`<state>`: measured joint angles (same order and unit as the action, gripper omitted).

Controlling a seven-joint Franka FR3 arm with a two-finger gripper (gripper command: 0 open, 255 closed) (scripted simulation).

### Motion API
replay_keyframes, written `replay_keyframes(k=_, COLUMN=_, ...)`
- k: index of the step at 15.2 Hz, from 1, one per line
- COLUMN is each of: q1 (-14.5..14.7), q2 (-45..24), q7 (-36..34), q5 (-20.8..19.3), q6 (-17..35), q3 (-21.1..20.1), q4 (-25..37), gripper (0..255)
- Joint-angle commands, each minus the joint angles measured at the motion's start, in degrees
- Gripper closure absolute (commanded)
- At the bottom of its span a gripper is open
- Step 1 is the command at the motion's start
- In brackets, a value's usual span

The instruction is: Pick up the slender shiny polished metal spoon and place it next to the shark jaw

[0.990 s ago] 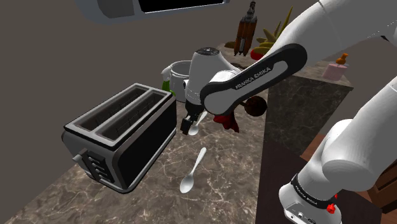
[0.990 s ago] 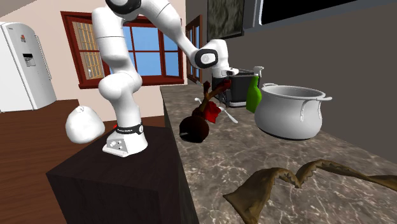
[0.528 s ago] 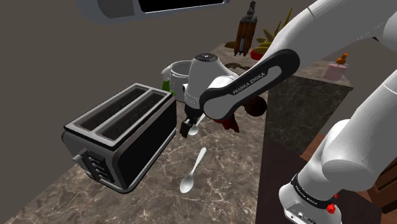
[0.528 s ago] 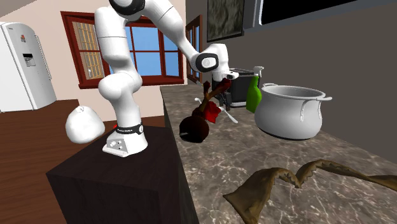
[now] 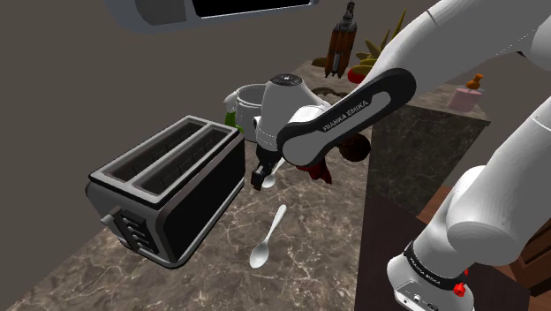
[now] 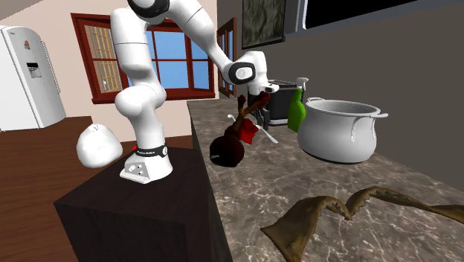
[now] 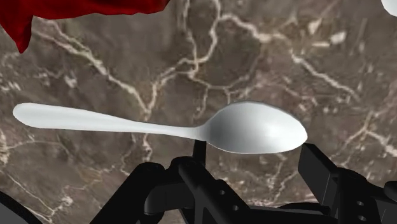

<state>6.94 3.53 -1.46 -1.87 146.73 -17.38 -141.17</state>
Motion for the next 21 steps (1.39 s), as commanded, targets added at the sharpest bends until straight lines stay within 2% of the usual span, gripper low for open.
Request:
replay_keyframes(k=1, q1=0.00, q2=-0.01, q7=0.00, q5=0.00, q6=0.00, q3=0.00, q4=0.00, gripper=255)
replay_keyframes(k=6, q1=0.00, q2=-0.02, q7=-0.01, q5=-0.01, q6=0.01, q3=0.00, q4=0.00, gripper=255)
replay_keyframes(k=21, q1=0.57, q2=7.68, q7=2.86, q5=3.48, q6=-12.35, q3=0.82, q4=4.98, gripper=255)
